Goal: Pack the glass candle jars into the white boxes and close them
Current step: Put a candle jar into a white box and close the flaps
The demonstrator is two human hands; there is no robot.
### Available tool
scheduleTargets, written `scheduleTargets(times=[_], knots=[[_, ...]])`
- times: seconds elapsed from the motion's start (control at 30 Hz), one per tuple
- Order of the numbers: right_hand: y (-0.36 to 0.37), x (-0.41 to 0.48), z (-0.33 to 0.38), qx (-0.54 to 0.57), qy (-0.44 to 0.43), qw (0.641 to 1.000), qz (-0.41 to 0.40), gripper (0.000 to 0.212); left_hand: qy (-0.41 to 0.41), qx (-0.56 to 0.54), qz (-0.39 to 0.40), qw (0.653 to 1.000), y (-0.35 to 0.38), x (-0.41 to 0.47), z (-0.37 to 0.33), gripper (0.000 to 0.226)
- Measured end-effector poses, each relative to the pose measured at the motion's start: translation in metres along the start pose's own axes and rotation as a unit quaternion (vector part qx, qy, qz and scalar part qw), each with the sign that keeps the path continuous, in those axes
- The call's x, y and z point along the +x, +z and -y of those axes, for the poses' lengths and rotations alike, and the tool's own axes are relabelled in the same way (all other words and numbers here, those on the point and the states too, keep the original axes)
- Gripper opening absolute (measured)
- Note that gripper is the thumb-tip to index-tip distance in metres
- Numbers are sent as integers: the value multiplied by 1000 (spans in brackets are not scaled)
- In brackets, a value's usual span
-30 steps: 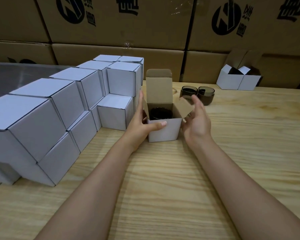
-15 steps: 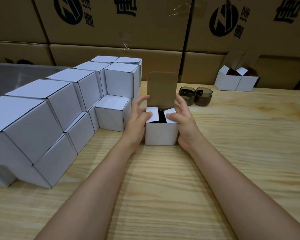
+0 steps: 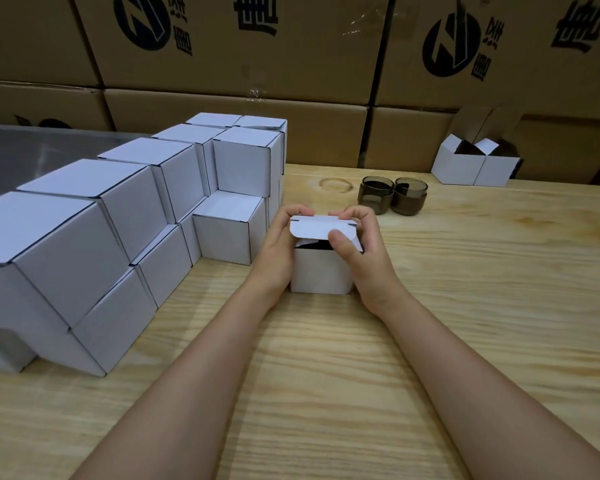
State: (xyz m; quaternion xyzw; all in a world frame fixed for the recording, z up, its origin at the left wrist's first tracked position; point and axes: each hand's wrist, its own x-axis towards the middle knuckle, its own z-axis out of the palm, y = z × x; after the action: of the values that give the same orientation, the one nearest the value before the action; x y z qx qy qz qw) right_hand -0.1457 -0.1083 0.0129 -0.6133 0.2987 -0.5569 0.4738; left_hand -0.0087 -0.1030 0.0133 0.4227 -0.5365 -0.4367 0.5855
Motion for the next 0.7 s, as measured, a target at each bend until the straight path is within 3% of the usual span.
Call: scheduleTargets(times=[0.13,0.23,0.43,0.53,0.7], knots=[[-2,-3,1,-21,-22,1000,5,20,-19,19,-10,1000,0,0,-1,35],[-4,-3,3,-34,-29,999,12,17,-25,25,-15,999,1,-1,2,32],[-10,1,3,-50,-17,999,12,19,-59,-66,36,995,-1,-3,-3,33],[-9,1,4,-47,-23,999,9,16,-36,-83,52,995,-2,-4,-1,46],[-8,1,2,-41,-22,999,4,18,6,-1,60,998,-4,-5,3,73]])
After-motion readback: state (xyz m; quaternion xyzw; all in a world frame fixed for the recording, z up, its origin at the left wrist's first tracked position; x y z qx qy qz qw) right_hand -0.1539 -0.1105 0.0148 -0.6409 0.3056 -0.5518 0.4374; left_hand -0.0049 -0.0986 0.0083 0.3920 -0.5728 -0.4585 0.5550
